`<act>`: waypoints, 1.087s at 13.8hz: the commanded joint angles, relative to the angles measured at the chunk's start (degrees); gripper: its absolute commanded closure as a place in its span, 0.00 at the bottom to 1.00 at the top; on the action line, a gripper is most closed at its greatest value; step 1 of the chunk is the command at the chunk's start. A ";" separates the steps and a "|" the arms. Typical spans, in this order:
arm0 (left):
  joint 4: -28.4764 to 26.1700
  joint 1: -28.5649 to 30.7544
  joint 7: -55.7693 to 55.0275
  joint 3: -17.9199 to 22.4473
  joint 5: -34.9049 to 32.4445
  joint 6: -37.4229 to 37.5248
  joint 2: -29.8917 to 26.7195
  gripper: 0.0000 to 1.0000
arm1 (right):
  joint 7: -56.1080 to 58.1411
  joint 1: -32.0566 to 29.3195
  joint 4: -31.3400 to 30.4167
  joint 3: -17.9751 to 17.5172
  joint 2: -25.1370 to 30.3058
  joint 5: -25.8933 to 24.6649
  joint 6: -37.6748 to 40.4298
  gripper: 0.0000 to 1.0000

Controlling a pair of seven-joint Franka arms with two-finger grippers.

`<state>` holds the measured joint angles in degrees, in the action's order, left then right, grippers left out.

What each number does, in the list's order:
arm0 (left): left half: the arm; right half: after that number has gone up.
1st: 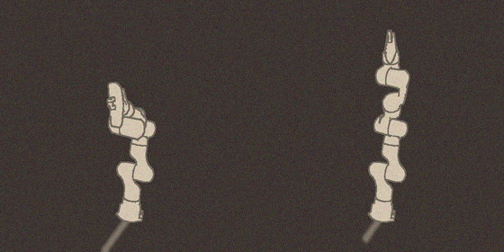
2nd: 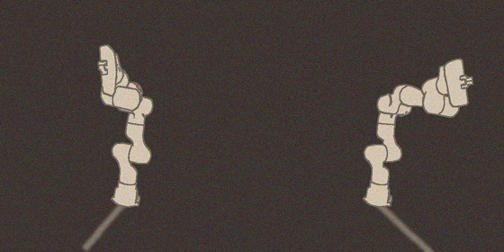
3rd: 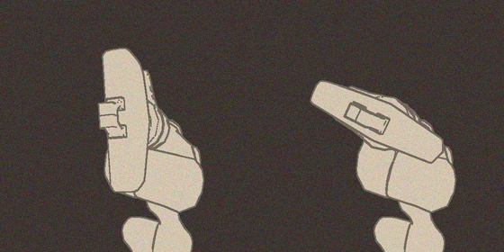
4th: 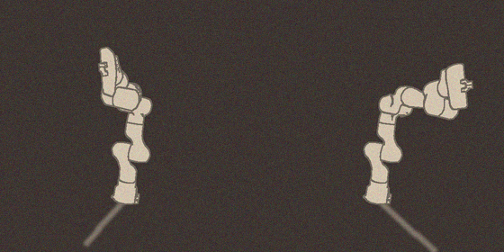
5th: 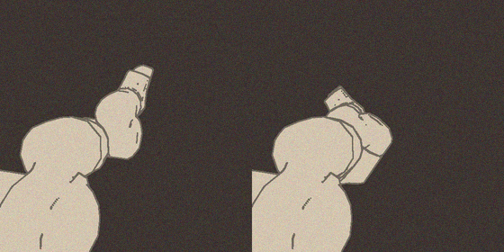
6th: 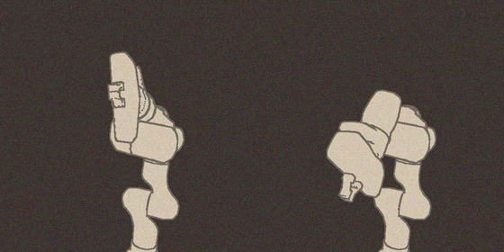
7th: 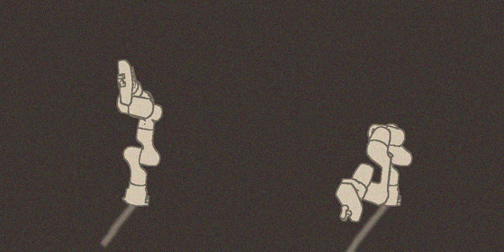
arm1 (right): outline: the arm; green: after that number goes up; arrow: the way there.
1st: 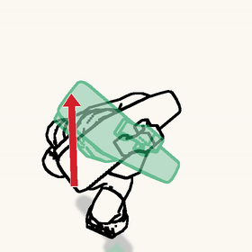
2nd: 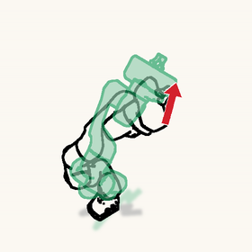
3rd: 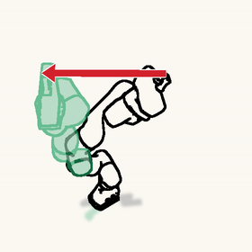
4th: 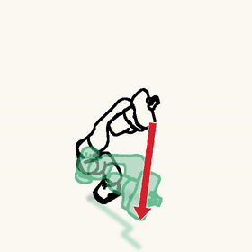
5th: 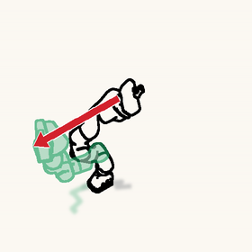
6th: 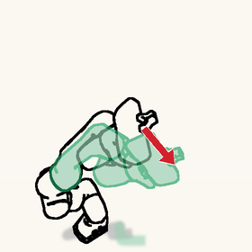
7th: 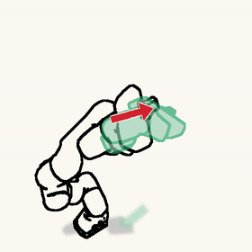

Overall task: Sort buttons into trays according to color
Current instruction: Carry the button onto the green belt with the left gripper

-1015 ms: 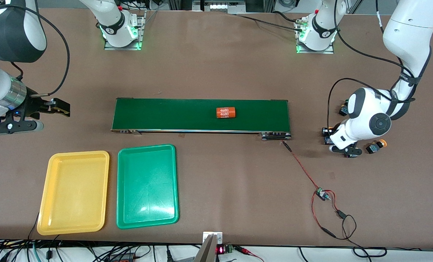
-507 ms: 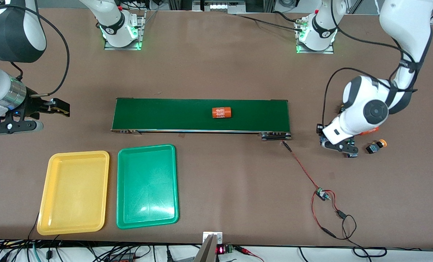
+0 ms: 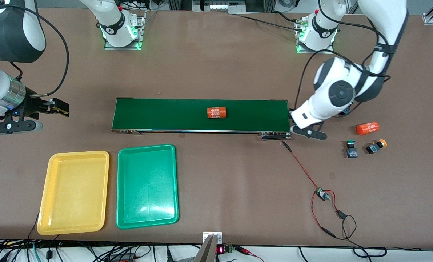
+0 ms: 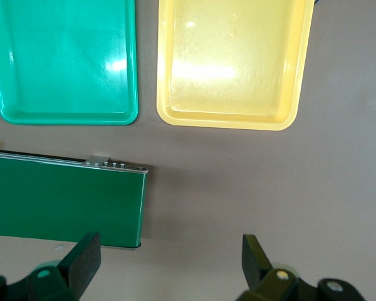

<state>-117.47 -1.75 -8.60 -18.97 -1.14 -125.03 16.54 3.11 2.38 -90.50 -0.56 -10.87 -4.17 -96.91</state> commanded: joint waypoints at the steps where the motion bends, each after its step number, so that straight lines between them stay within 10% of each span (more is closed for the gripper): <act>1: -0.83 -3.60 -3.43 0.60 4.47 0.31 -0.63 1.00 | 0.32 -0.36 0.85 -0.15 -0.02 -0.49 0.31 0.00; 11: -0.30 -7.74 -3.53 0.86 6.68 -2.76 5.07 0.96 | 0.23 -0.09 0.94 -0.15 -0.11 -0.49 0.05 0.00; 12: -0.21 -7.92 -3.18 0.86 6.33 -3.03 5.25 0.79 | 0.23 -0.18 0.94 -0.15 -0.11 -0.57 0.05 0.00; 14: -0.13 -7.92 -2.83 1.21 6.15 -3.12 5.08 0.00 | 0.23 -0.36 0.94 -0.15 -0.11 -0.58 0.05 0.00; 15: -0.04 -7.92 -2.48 1.22 6.15 -3.12 4.91 0.00 | 0.23 -0.45 0.94 -0.15 -0.20 -0.58 -0.12 0.00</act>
<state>-118.24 -8.79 -12.24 -18.76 4.73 -128.14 21.67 3.11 2.34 -90.37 -0.48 -10.87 -4.21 -96.94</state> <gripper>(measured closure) 0.436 0.000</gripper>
